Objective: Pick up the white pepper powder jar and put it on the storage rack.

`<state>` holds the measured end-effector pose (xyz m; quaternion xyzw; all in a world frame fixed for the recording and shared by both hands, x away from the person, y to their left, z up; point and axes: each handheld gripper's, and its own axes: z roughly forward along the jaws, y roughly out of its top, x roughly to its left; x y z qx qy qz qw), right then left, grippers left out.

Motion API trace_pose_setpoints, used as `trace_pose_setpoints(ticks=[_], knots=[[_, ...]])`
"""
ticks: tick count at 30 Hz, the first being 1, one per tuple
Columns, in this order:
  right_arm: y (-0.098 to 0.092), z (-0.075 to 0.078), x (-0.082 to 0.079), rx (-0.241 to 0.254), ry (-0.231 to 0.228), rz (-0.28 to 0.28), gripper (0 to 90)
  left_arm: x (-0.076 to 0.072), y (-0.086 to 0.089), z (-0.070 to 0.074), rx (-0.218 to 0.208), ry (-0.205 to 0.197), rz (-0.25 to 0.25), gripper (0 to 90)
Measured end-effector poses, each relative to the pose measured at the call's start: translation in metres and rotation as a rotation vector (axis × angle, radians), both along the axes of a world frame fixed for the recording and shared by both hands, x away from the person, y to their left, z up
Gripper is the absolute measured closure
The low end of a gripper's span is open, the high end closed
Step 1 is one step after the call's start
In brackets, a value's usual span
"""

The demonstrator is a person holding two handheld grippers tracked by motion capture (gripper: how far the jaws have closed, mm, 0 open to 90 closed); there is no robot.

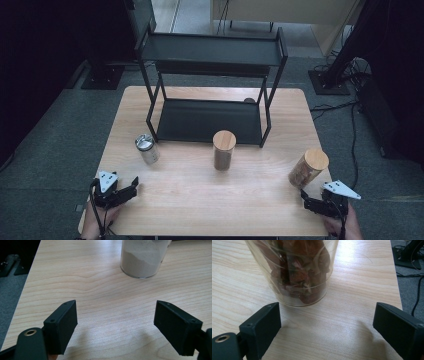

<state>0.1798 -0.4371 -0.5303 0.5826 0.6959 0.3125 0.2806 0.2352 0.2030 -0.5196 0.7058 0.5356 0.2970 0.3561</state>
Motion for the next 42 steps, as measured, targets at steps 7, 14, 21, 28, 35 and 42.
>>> trace_pose_setpoints(ticks=[7, 14, 21, 28, 35, 42], knots=[[0.000, 0.000, 0.000, 0.004, 0.005, 0.008, 7.7, -0.001, -0.001, 0.000, 0.000, -0.006, -0.017, 19.2], [0.000, 0.000, 0.001, 0.012, 0.007, 0.006, 5.6, 0.001, 0.000, 0.000, -0.028, 0.002, -0.027, 3.2], [-0.001, 0.000, 0.001, 0.014, 0.011, 0.006, 5.2, 0.000, 0.000, 0.001, -0.027, 0.002, -0.019, 3.2], [-0.001, 0.000, 0.002, 0.015, 0.018, 0.000, 5.2, 0.004, -0.001, 0.002, -0.026, 0.000, -0.021, 3.3], [-0.001, 0.000, 0.002, 0.014, 0.017, 0.002, 5.2, 0.006, -0.011, 0.003, -0.041, 0.012, -0.024, 3.3], [-0.001, 0.000, 0.002, 0.013, 0.014, 0.001, 5.2, 0.009, -0.019, 0.008, -0.050, 0.012, -0.030, 3.2]])
